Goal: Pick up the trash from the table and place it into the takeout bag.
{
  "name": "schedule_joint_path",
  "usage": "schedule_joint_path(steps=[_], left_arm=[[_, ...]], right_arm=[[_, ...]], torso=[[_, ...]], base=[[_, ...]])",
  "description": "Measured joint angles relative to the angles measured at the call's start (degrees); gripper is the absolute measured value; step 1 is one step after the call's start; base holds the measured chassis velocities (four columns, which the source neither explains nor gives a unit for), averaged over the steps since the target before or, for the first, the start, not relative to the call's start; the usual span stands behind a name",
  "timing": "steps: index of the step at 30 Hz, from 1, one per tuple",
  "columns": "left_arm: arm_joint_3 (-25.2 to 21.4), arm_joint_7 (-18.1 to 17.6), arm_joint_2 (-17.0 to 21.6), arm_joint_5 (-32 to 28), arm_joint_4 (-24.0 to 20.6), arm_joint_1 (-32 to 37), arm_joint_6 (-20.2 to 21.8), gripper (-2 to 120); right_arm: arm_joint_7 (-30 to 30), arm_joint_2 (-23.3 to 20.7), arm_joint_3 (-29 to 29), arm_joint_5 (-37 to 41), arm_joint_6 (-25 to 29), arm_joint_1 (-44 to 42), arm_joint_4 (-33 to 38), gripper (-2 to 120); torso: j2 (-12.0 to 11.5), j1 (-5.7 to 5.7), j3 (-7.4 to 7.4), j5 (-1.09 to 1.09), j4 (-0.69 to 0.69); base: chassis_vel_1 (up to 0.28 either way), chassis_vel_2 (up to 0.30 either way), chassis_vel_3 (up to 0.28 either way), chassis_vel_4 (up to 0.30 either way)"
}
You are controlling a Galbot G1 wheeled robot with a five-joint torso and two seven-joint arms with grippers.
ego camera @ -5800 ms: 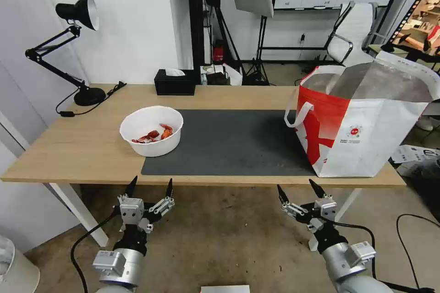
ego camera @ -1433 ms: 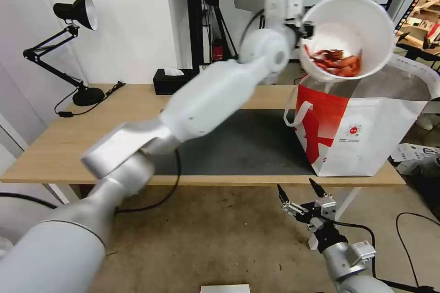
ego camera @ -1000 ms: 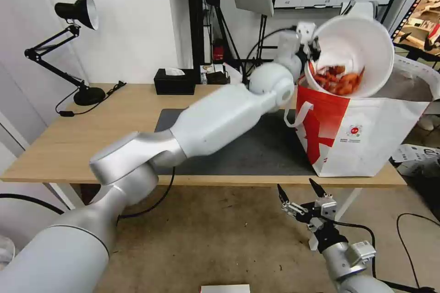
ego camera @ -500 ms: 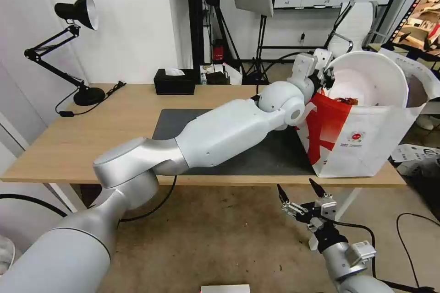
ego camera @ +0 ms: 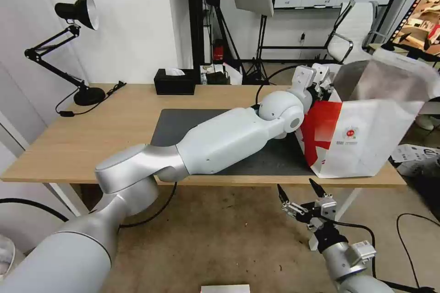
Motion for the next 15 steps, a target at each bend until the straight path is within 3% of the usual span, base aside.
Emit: schedule_joint_path(steps=[5, 7, 8, 11, 12, 14, 15], left_arm=[[-1.46, -0.45, 2.46, 1.43, -4.23, 0.90, -1.75, 73], [-2.65, -1.13, 7.58, 2.34, -10.81, 1.57, -3.03, 83], [-2.65, -1.13, 7.58, 2.34, -10.81, 1.57, -3.03, 83], [-4.35, -2.83, 14.21, 2.42, -19.02, 3.52, -4.02, 97], [-4.35, -2.83, 14.21, 2.42, -19.02, 3.52, -4.02, 97], [-5.48, -3.88, 18.87, 3.16, -23.96, 6.20, -5.71, 99], [-5.48, -3.88, 18.87, 3.16, -23.96, 6.20, -5.71, 99]], right_arm=[[0.00, 0.00, 0.00, 0.00, 0.00, 0.00, 0.00, 100], [0.01, 0.00, 0.00, 0.00, 0.00, 0.00, 0.00, 100], [0.01, 0.00, 0.00, 0.00, 0.00, 0.00, 0.00, 100], [0.01, 0.00, 0.00, 0.00, 0.00, 0.00, 0.00, 100], [0.01, 0.00, 0.00, 0.00, 0.00, 0.00, 0.00, 100], [-0.01, 0.00, 0.00, 0.00, 0.00, 0.00, 0.00, 100], [-0.01, 0.00, 0.00, 0.00, 0.00, 0.00, 0.00, 100]], torso=[[0.00, 0.00, 0.00, 0.00, -0.01], [0.00, 0.00, 0.00, -0.01, 0.00], [0.00, 0.00, 0.00, -0.01, 0.00], [0.00, 0.00, 0.00, -0.03, 0.02], [0.00, 0.00, 0.00, -0.03, 0.02], [0.00, -0.01, -0.01, -0.03, 0.02], [0.00, -0.01, -0.01, -0.03, 0.02]], base=[[0.000, 0.000, 0.000, 0.000], [0.000, 0.000, 0.000, 0.000], [0.000, 0.000, 0.000, 0.000], [0.000, 0.000, 0.000, 0.000], [0.000, 0.000, 0.000, 0.000], [0.000, 0.000, 0.000, 0.000], [0.000, 0.000, 0.000, 0.000]])
